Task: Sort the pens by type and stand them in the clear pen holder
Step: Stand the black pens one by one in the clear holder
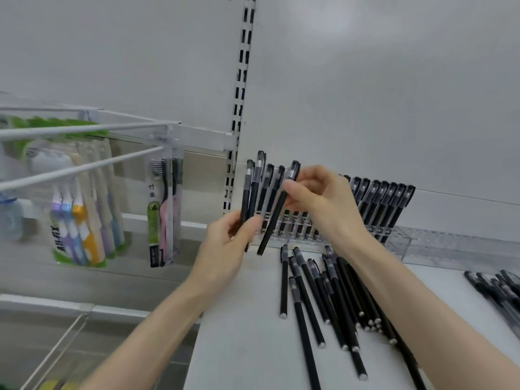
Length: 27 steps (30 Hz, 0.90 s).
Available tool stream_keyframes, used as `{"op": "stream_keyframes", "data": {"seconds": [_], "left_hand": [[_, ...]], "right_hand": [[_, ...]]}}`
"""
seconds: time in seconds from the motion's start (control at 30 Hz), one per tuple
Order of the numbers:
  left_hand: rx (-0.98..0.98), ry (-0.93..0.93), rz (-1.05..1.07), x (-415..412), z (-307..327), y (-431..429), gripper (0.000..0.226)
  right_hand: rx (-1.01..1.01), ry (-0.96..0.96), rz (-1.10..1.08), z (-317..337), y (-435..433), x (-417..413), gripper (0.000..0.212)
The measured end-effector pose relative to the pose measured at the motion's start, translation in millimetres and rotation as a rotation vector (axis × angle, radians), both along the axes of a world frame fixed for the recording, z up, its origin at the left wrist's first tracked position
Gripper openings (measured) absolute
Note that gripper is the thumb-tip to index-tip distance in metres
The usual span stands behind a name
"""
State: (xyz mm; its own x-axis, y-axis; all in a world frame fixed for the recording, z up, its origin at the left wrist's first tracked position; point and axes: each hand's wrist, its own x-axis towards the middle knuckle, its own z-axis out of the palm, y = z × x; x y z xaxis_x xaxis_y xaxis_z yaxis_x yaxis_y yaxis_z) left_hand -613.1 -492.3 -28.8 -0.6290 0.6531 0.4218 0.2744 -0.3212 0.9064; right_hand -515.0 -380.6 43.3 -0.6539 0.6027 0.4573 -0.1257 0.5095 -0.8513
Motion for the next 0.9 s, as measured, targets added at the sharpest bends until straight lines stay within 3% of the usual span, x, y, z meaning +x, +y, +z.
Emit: {"op": "stream_keyframes", "data": {"seconds": [0.13, 0.23, 0.47, 0.7, 0.9], "left_hand": [[0.061, -0.098, -0.005, -0.8, -3.6, 5.9, 0.02], [0.077, -0.016, -0.001, 3.4, -6.8, 8.0, 0.023], [0.026, -0.053, 0.024, -4.9, -10.1, 11.0, 0.031], [-0.035, -0.23, -0.055, -8.6, -10.2, 10.2, 0.036], [0.033, -0.317, -0.116, -17.2, -14.1, 6.6, 0.029]], "right_hand": [[0.145, 0.16, -0.156, 2.5, 15.9, -19.7, 0.022], [0.258, 0.204, -0.21, -2.5, 23.3, -31.9, 0.033], [0.354, 0.275, -0.232, -2.8, 29.5, -45.7, 0.032], [0.361, 0.172, -0.188, -11.4, 37.8, -52.9, 0.029], [0.431, 0.002, -0.147, -7.8, 44.5, -53.3, 0.023]]}}
